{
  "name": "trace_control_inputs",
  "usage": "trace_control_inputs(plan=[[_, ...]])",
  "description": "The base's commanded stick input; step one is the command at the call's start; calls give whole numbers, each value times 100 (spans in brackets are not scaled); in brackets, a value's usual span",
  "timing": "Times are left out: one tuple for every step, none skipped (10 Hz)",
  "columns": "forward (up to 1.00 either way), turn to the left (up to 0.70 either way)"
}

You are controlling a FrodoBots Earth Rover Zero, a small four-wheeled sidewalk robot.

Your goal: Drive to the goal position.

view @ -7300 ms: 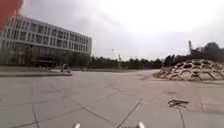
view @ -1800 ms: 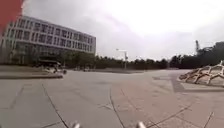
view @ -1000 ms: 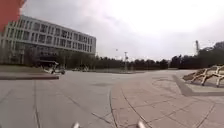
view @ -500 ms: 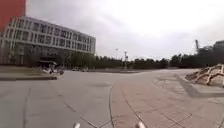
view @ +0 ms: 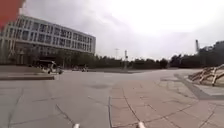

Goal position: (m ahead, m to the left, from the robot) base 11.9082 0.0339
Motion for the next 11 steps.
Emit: trace_control_inputs(plan=[[50,0],[50,0],[50,0],[50,0],[50,0],[50,0],[50,0],[50,0],[50,0],[50,0],[50,0]])
